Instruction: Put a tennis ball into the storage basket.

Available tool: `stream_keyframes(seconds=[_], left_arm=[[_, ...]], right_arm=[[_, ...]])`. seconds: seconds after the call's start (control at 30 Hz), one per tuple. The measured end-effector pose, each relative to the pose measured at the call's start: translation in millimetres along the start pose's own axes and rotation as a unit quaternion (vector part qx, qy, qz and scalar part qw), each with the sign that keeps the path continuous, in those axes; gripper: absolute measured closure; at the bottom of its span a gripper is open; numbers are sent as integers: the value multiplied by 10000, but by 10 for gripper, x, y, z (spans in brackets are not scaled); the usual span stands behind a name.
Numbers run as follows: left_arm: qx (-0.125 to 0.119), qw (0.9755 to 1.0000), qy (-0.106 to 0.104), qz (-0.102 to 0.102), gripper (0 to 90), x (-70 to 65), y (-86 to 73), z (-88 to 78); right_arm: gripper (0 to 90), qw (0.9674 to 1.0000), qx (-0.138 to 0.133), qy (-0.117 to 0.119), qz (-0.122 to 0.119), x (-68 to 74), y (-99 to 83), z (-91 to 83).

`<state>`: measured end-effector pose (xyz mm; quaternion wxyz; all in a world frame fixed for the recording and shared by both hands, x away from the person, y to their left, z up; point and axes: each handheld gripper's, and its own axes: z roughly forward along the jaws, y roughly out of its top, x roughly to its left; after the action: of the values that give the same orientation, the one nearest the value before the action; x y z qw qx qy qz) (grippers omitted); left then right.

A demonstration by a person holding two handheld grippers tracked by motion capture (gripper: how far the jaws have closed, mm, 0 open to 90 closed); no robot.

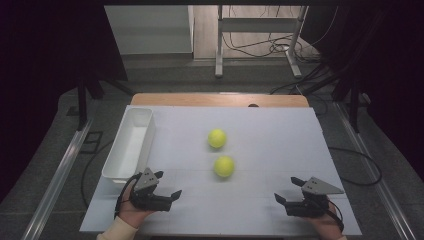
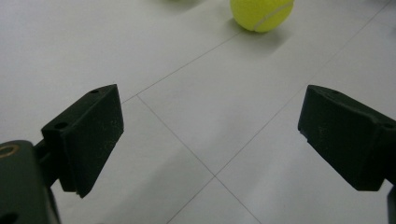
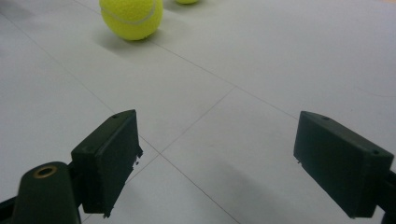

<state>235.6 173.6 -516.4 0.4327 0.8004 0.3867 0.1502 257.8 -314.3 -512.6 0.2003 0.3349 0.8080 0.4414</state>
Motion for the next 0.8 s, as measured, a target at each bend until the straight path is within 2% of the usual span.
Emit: stream_keyframes(seconds=[0.47, 0.57, 0.8], left_arm=[[-90, 9999, -92, 107, 74, -15, 108, 51], [-92, 9998, -169, 112, 74, -17, 125, 72], [-92, 9997, -158, 157, 73, -47, 180, 89]], right_arm=[[151, 10000, -40, -1, -1, 3, 6, 3], [152, 10000, -60, -6, -7, 4, 10, 2], [155, 10000, -55, 16, 2, 11, 16, 0]])
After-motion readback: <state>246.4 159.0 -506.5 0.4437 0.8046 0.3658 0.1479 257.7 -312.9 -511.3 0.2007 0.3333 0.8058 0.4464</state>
